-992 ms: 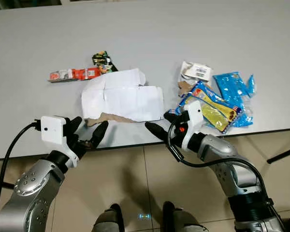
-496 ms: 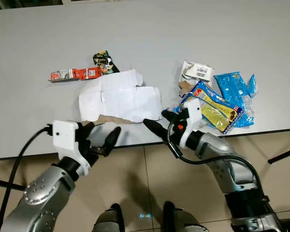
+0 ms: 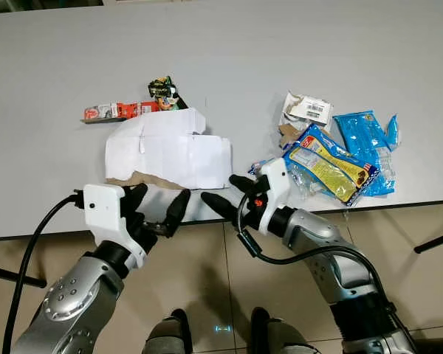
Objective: Picking trash to rubbish bin
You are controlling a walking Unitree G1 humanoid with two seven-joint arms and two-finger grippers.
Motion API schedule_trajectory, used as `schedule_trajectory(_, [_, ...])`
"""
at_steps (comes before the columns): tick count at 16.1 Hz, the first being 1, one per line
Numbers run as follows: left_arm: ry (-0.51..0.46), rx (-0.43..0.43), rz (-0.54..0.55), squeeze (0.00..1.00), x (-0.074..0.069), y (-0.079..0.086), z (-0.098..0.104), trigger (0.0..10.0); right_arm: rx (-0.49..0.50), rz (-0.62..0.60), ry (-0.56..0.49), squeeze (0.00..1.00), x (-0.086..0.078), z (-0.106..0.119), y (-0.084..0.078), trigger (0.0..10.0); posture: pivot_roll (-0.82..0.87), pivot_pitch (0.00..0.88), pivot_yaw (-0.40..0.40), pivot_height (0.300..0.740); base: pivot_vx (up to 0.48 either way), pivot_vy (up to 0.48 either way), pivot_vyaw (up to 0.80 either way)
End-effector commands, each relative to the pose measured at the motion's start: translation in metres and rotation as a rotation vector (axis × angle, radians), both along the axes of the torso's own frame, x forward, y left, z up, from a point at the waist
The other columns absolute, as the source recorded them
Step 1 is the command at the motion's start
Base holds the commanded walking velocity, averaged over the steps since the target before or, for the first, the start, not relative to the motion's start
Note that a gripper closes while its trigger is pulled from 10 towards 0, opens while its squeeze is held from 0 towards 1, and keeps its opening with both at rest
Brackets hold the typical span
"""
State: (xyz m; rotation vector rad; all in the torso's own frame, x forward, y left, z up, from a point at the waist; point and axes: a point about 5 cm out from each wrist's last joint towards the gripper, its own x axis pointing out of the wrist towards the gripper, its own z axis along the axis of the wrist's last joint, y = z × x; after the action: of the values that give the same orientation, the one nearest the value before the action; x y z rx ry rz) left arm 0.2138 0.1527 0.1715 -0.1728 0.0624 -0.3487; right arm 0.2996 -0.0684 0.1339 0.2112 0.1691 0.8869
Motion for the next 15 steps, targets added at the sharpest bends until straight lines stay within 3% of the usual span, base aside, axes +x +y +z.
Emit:
schedule_trajectory(1, [0.011, 0.01, -0.004, 0.0, -0.005, -0.001, -0.001, 10.0, 0.026, 0.041, 0.005, 1.0, 0.001, 0.003, 0.006, 10.0, 0.11, 0.262, 0.041, 0.74, 0.0, 0.0, 0.0])
schedule_trajectory(4, [0.017, 0.006, -0.012, 0.0, -0.004, -0.005, -0.002, 10.0, 0.052, 0.094, 0.019, 1.0, -0.002, 0.005, 0.009, 10.0, 0.11, 0.266, 0.043, 0.74, 0.0, 0.0, 0.0])
schedule_trajectory(7, [-0.003, 0.029, -0.01, 0.0, -0.002, -0.009, 0.001, 10.0, 0.019, 0.06, 0.005, 1.0, 0.001, 0.002, -0.001, 10.0, 0.1, 0.27, 0.043, 0.74, 0.0, 0.0, 0.0])
schedule_trajectory(12, [-0.025, 0.186, 0.18, 0.0, -0.004, 0.016, -0.002, 10.0, -0.021, -0.035, -0.048, 1.0, 0.025, 0.004, -0.002, 10.0, 0.13, 0.272, 0.049, 0.74, 0.0, 0.0, 0.0])
schedule_trajectory(15, [0.0, 0.201, 0.262, 0.0, -0.009, 0.029, -0.007, 10.0, -0.011, -0.048, -0.056, 1.0, 0.033, 0.005, 0.005, 10.0, 0.16, 0.277, 0.05, 0.74, 0.0, 0.0, 0.0])
